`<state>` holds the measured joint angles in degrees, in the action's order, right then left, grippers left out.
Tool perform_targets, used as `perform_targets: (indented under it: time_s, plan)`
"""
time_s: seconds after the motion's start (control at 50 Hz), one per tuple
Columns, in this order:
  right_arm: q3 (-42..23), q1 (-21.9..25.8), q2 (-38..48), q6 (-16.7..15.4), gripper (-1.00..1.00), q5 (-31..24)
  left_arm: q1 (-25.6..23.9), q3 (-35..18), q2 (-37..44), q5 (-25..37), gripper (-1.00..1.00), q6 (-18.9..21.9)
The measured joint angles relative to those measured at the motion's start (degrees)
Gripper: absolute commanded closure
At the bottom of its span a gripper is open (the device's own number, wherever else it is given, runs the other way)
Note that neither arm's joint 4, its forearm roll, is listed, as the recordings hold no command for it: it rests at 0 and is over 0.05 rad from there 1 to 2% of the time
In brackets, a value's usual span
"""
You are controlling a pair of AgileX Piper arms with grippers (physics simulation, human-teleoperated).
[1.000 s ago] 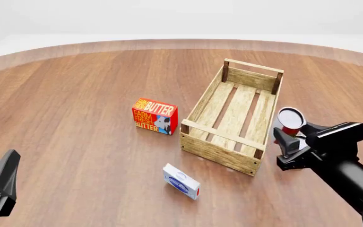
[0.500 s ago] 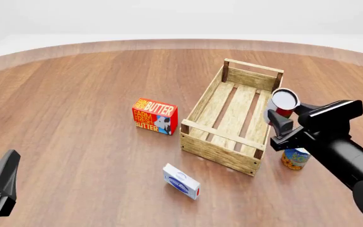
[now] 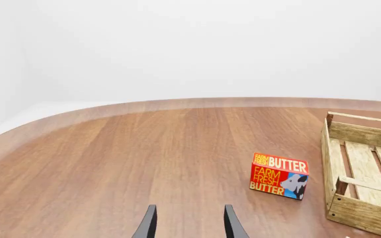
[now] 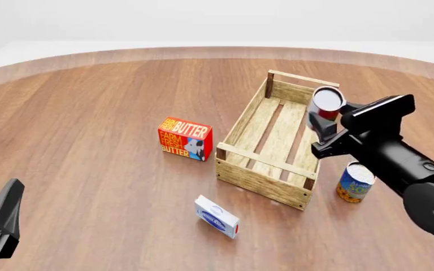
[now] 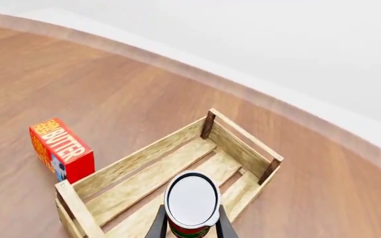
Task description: Pick up the tomato sauce, and put it in the wooden tray.
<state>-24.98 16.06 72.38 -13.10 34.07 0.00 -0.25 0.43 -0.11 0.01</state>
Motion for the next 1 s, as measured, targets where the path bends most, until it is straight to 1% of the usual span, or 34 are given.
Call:
perform_targets:
  time_s: [0.48,1.0]
  plan:
    - [-6.3,1.8,6.3,-0.3,1.00,-0.1,0.0,0.0,0.0,0.0,-1.00,0.0]
    - [-14.2,1.6,16.3,-0.1,1.00,0.7,0.0,0.0,0.0,0.0,-1.00,0.0]
